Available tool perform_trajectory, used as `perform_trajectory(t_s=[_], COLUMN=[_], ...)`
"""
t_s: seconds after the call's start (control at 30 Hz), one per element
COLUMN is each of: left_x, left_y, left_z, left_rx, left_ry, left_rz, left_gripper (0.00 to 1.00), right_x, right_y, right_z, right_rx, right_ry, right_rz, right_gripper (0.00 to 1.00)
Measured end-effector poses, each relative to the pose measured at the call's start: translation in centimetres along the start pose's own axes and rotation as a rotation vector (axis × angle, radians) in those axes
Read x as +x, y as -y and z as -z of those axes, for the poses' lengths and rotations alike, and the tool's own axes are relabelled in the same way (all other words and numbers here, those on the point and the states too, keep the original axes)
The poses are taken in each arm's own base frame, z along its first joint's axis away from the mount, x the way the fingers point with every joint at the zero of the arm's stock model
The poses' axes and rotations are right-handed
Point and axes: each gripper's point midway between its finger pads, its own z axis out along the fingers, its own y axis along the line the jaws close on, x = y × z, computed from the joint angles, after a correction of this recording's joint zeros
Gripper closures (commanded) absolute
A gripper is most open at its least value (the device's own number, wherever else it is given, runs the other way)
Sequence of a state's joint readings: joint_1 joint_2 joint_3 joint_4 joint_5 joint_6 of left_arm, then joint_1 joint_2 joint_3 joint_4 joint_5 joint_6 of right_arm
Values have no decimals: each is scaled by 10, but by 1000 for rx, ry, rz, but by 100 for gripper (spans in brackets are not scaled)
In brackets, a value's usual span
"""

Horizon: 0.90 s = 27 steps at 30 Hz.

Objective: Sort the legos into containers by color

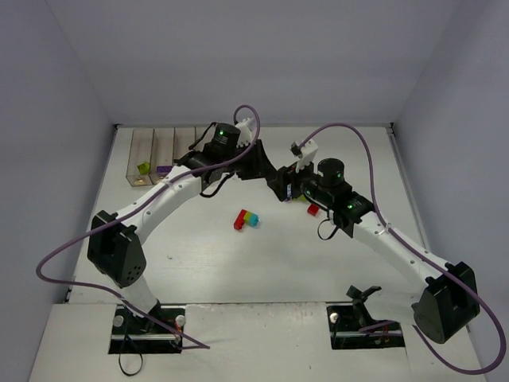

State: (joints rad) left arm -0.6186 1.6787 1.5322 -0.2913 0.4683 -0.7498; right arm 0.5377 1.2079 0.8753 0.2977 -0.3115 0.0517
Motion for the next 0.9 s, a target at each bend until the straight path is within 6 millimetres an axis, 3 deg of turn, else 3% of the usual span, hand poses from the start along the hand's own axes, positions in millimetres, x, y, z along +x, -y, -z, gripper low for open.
perform_trajectory(t_s=[0.1, 0.2, 0.37, 0.53, 0.7, 0.9], left_x=[-5, -22, -66, -104, -135, -141], left_y=[-30, -82, -184, -248, -302, -379], left_z=[6, 26, 88, 144, 152, 134], left_rx=[-94, -234, -553, -793, -942, -1051], left_ry=[2, 23, 118, 200, 207, 131], left_rz=[-23, -30, -25, -44, -64, -38], left_gripper=[98, 98, 98, 97, 93, 86], right_x=[3, 7, 11, 21, 30, 44], right_y=[5, 15, 32, 48, 60, 68], right_z=[1, 2, 5, 11, 17, 23], right_rx=[32, 85, 189, 284, 353, 394], right_ry=[-10, -26, -39, -72, -104, -147], right_rz=[-3, -10, -24, -48, -73, -95], right_gripper=[29, 28, 28, 28, 28, 28])
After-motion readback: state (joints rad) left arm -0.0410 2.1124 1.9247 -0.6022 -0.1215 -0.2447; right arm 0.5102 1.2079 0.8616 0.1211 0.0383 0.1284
